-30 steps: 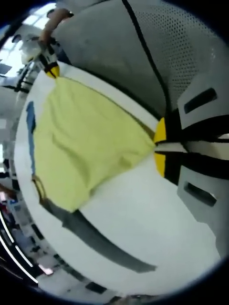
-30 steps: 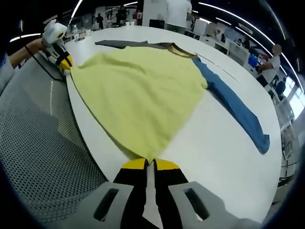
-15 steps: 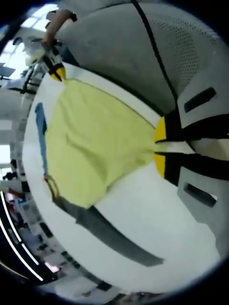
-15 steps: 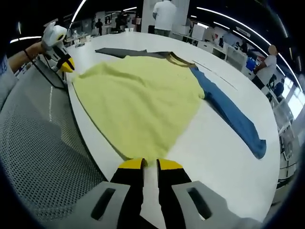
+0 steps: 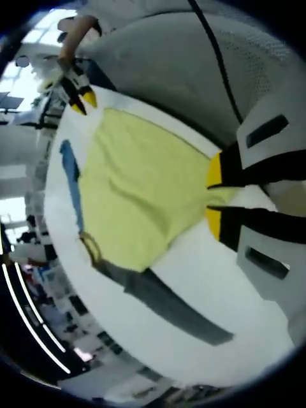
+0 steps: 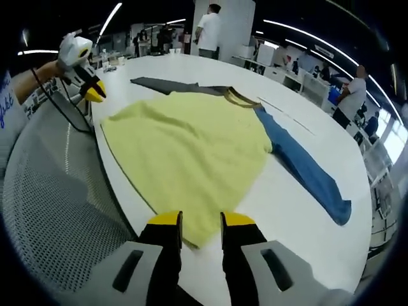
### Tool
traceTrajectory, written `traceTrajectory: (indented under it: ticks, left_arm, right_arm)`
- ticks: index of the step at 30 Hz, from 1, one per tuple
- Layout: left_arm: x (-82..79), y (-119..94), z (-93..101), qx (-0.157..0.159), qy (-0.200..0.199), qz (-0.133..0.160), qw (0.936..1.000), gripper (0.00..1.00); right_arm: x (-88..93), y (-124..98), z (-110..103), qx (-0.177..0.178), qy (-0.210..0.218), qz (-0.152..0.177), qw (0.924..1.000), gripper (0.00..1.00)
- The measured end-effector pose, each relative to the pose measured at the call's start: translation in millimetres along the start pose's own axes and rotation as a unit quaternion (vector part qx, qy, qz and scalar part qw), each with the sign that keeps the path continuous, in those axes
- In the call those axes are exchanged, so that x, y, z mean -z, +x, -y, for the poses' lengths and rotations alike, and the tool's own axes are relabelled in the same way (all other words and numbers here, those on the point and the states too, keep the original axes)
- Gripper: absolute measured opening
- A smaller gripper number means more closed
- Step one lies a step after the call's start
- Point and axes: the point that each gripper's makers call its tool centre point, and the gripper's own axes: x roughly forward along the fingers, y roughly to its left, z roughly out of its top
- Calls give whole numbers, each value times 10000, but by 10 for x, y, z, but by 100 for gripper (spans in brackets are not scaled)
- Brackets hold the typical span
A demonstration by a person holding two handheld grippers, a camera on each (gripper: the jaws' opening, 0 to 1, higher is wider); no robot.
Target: Fold the garment on the visible template until the final outline fits inside the template.
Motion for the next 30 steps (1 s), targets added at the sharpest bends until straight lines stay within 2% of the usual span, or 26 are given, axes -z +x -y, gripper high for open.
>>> traceTrajectory:
  ticks: [10,18,23,30]
  left_arm:
    - [-218,-68,43,85,-66,407,9991,12]
    - [-287,-78,30,77,-85,551,9984,16]
    - [-356,-110,51,135,-175,742,9970,20]
    - [-402,-150,68,153,-142,823,9964,25]
  right_arm:
    - [-117,-30,-38,-50,38,187,9998,35]
    - [-240,-55,-42,-56,44,388,9992,40]
    - [-263,-59,-50,-44,-23,414,9991,48]
    - [-351,-99,-83,-43,-132,492,9987,57]
